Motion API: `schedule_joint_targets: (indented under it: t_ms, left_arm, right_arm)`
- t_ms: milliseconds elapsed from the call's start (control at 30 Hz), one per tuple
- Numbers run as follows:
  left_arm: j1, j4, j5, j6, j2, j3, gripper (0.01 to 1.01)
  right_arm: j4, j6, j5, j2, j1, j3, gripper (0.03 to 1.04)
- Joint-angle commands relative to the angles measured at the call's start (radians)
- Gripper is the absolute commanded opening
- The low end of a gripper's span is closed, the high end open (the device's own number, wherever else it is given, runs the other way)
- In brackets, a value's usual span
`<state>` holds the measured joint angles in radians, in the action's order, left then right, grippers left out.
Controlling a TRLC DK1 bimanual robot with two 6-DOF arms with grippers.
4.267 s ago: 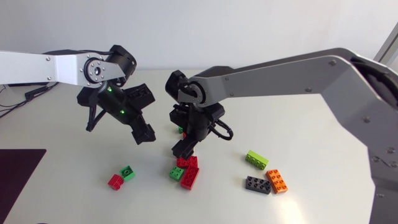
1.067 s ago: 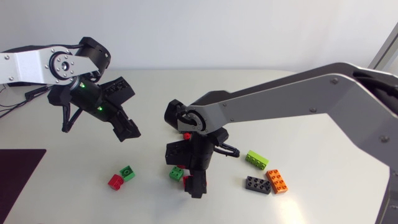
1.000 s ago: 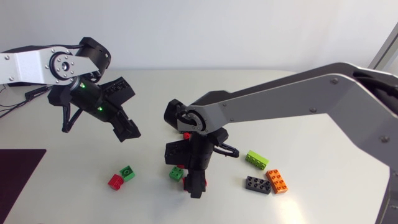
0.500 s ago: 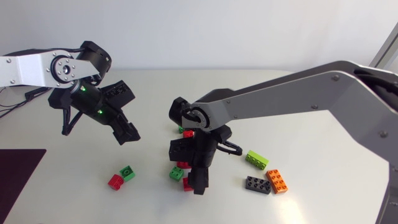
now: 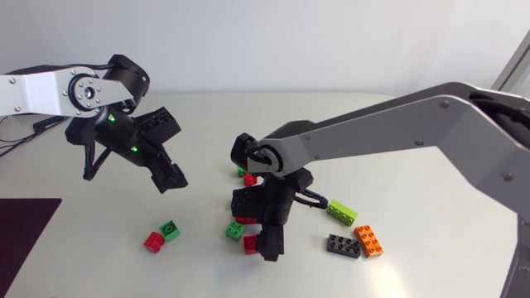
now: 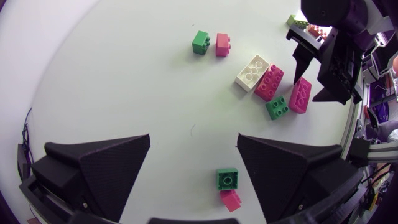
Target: Sort duplo bricks by size, large to the right and small to the left
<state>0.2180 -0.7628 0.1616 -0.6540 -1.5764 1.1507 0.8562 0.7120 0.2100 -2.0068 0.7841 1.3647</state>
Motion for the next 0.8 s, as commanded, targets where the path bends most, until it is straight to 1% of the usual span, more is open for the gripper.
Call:
schedule_joint_targets:
  t_ms: [0,200,267,333,367,433,500,667,700,767]
  left_arm:
    - [0.006,-0.001,0.01,0.007,0.0,-0.022,0.974]
    - [0.003,0.005,0.01,0.008,-0.011,-0.019,0.975]
    - [0.004,0.005,0.01,0.01,-0.011,-0.017,0.975]
    - [0.006,0.005,0.01,0.01,-0.011,-0.014,0.975]
    - [0.004,0.005,0.01,0.01,-0.011,-0.014,0.975]
    - [0.004,0.005,0.01,0.01,-0.01,-0.016,0.975]
    - [0.004,0.005,0.01,0.01,-0.007,-0.019,0.975]
    - [0.001,0.005,0.01,0.01,-0.002,-0.02,0.975]
    - [0.001,0.005,0.01,0.01,0.0,-0.022,0.975]
    - [0.001,0.003,0.01,0.01,0.003,-0.023,0.975]
  right_arm:
    - [0.014,0.015,0.003,-0.02,-0.008,-0.038,0.71]
    - [0.007,0.014,0.003,-0.021,-0.017,-0.053,0.71]
    - [0.006,0.014,0.005,-0.021,-0.017,-0.052,0.69]
    - [-0.016,0.014,0.026,-0.015,-0.02,-0.05,0.47]
    - [-0.036,0.006,0.037,-0.007,-0.025,-0.052,0.37]
    - [-0.065,0.0,0.046,0.006,-0.029,-0.055,0.23]
    - [-0.066,0.0,0.048,0.011,-0.029,-0.058,0.19]
    - [-0.065,-0.005,0.049,0.019,-0.025,-0.061,0.18]
    - [-0.066,-0.005,0.051,0.022,-0.026,-0.062,0.14]
    - [-0.066,-0.005,0.052,0.034,-0.032,-0.069,0.12]
